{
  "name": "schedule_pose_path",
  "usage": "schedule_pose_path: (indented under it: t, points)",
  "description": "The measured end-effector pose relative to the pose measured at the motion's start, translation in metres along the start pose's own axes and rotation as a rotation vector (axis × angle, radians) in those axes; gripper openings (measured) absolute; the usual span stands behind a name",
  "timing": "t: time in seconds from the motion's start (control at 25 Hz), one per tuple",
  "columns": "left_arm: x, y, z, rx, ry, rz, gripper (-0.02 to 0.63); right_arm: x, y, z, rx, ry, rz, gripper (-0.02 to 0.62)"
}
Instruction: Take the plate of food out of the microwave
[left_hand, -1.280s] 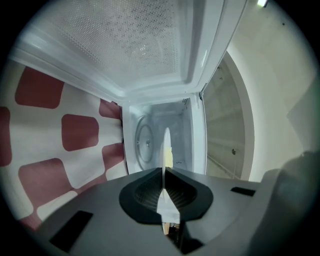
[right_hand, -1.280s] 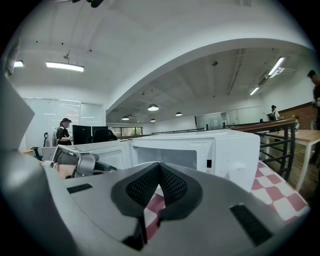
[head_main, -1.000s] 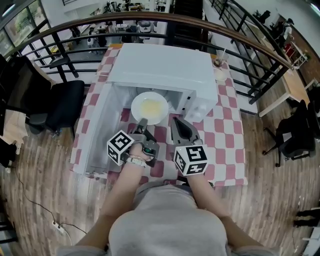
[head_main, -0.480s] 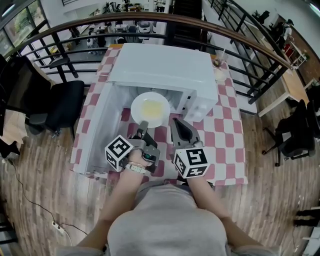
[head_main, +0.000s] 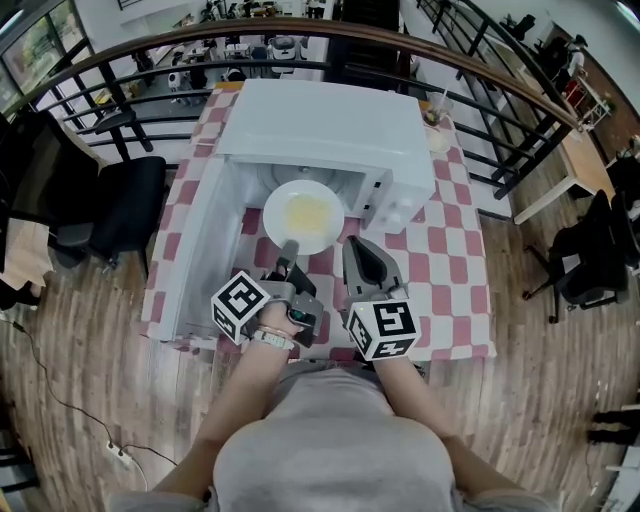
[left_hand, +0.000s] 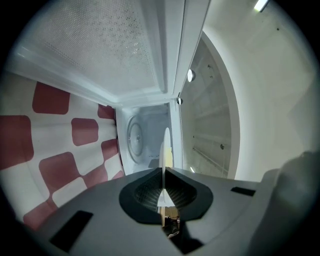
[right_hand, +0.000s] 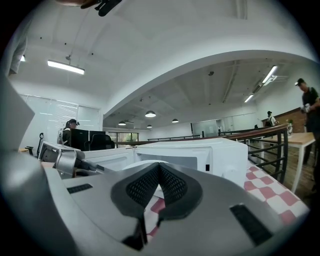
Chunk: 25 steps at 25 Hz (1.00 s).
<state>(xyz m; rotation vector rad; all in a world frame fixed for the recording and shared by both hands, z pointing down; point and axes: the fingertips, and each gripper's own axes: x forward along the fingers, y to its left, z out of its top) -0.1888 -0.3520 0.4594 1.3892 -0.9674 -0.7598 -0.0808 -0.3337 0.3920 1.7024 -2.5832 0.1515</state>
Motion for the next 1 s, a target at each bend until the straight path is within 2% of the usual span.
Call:
schedule_pose_path:
  t: [0.16,0.44,0.76,1.0]
  points:
    - [-0.006,-0.001,0.000,0.023,0.008,-0.007,0.015,-0.010,0.007,-0.004,0.004,-0.011,-0.015,0.026]
    - [-0.012,0.000,-0.007,0.011,0.018,-0.013,0.015,-0.018,0.013,-0.004,-0.023,-0.017,-0.026,0.026]
    - [-0.003,-0.005,-0.014,0.006,-0.017,-0.031,0.015,-0.020,-0.005,-0.014,-0.010,0.029,-0.049,0.026]
    - [-0.005,-0.013,-0.023,0.014,-0.029,-0.046,0.015,-0.027,-0.006,-0.005,-0.036,0.004,-0.042,0.026]
